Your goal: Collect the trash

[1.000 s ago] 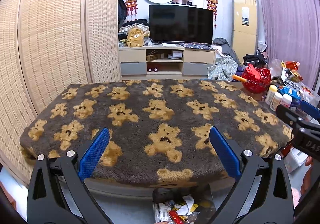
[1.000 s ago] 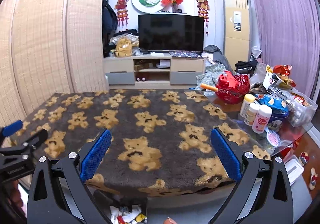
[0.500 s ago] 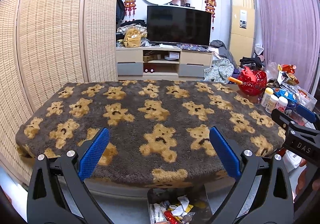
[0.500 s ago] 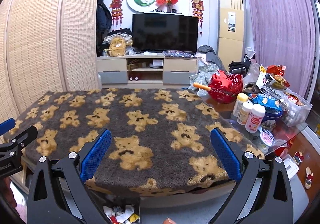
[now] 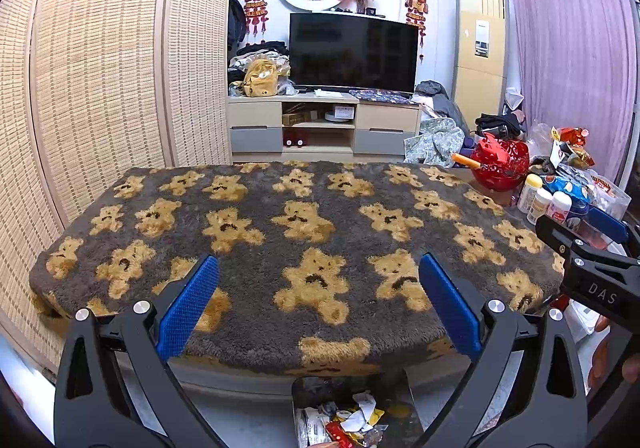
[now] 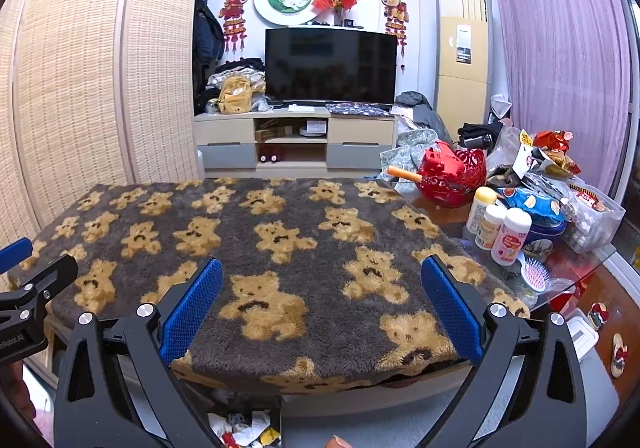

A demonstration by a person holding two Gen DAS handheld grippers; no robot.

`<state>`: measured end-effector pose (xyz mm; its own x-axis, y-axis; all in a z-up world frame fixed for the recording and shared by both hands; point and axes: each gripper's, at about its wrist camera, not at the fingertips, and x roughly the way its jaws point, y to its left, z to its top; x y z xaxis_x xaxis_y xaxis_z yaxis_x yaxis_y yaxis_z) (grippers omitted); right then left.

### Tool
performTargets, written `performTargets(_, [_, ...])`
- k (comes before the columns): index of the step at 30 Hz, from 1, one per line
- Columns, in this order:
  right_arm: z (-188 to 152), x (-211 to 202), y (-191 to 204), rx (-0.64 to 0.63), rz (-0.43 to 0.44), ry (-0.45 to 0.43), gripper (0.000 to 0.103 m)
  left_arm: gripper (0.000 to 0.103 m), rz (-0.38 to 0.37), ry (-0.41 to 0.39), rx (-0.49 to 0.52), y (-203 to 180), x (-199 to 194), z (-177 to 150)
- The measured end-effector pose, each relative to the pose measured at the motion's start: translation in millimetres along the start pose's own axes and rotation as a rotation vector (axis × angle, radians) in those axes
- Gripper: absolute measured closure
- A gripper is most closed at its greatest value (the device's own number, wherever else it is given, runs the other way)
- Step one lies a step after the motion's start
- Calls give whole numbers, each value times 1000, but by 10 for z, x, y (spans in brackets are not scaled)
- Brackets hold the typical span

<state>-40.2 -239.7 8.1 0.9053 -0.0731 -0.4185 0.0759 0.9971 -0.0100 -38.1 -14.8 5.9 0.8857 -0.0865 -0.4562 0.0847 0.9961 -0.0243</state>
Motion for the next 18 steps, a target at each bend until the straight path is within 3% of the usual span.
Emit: performTargets(18, [1, -25, -7, 2, 3, -4, 3, 8, -6, -2, 6, -31, 10, -8])
